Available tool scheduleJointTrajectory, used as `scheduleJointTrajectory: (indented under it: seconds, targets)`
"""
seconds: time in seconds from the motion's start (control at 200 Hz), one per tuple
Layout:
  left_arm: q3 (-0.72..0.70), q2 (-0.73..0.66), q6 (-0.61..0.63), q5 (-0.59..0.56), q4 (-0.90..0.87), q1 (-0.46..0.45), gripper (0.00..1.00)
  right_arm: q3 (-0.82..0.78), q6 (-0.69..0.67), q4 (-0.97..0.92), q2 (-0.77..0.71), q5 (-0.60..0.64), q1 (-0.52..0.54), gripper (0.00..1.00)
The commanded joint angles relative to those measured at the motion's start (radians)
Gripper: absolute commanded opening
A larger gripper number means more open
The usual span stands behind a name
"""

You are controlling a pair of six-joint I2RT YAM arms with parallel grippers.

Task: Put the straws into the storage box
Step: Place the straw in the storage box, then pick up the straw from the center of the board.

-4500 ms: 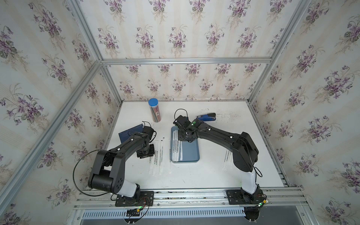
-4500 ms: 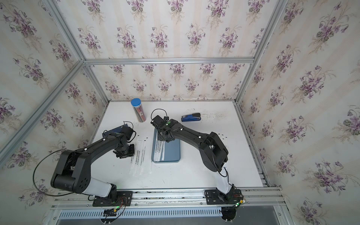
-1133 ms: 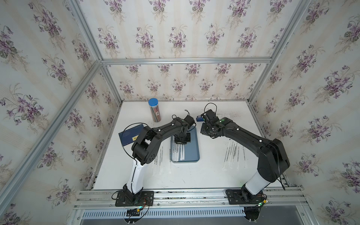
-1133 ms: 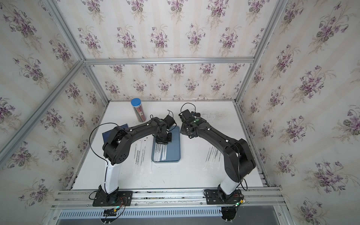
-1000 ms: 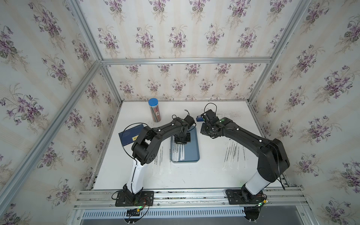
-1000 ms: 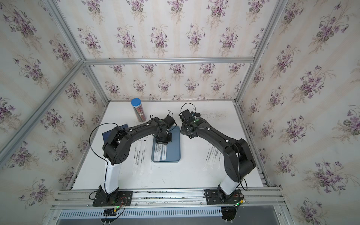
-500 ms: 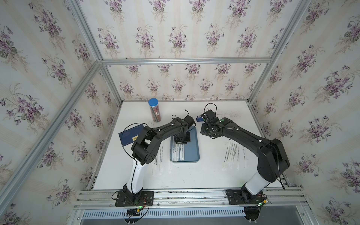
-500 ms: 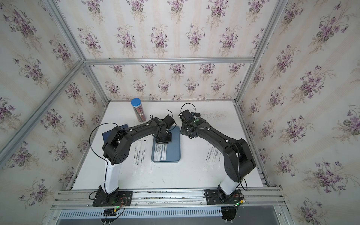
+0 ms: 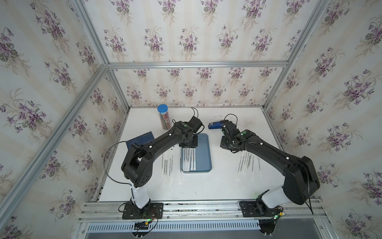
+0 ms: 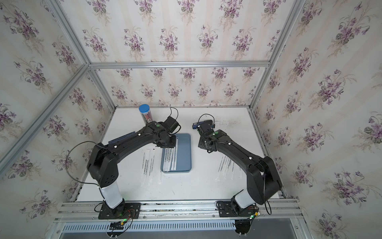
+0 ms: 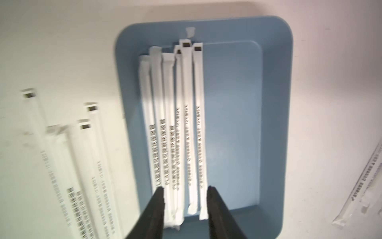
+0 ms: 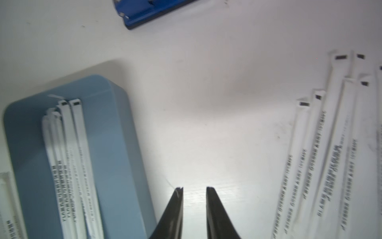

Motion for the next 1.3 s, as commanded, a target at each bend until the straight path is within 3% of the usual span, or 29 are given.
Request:
scheduleJointTrajectory:
  seconds: [0.0, 0.085, 0.125, 0.22, 0.465, 1.294]
  targets:
    - [-0.069, -0.113, 0.081, -0.199, -0.067, 0.016, 0.69, -0.105, -0.001, -0.069, -0.094, 0.038, -0.055, 0.26]
    - [-0.137, -0.217, 0.111, -0.295, -0.066, 0.036, 0.95, -0.187, 0.005, -0.076, -0.146, 0.023, -0.089, 0.26]
    - [-0.175, -0.265, 0.125, -0.316, -0.046, 0.056, 1.0, -0.218, 0.011, -0.073, -0.158, 0.014, -0.099, 0.26]
    - [-0.277, -0.387, 0.162, -0.324, 0.031, 0.116, 1.0, -0.257, 0.023, -0.046, -0.168, -0.006, -0.107, 0.24]
    - [-0.465, -0.549, 0.201, -0.131, 0.189, 0.292, 1.0, -0.286, 0.028, 0.01, -0.095, -0.003, -0.123, 0.18]
    - [-0.513, -0.514, 0.17, -0.021, 0.256, 0.297, 0.99, -0.323, -0.033, 0.115, 0.028, -0.013, -0.173, 0.21]
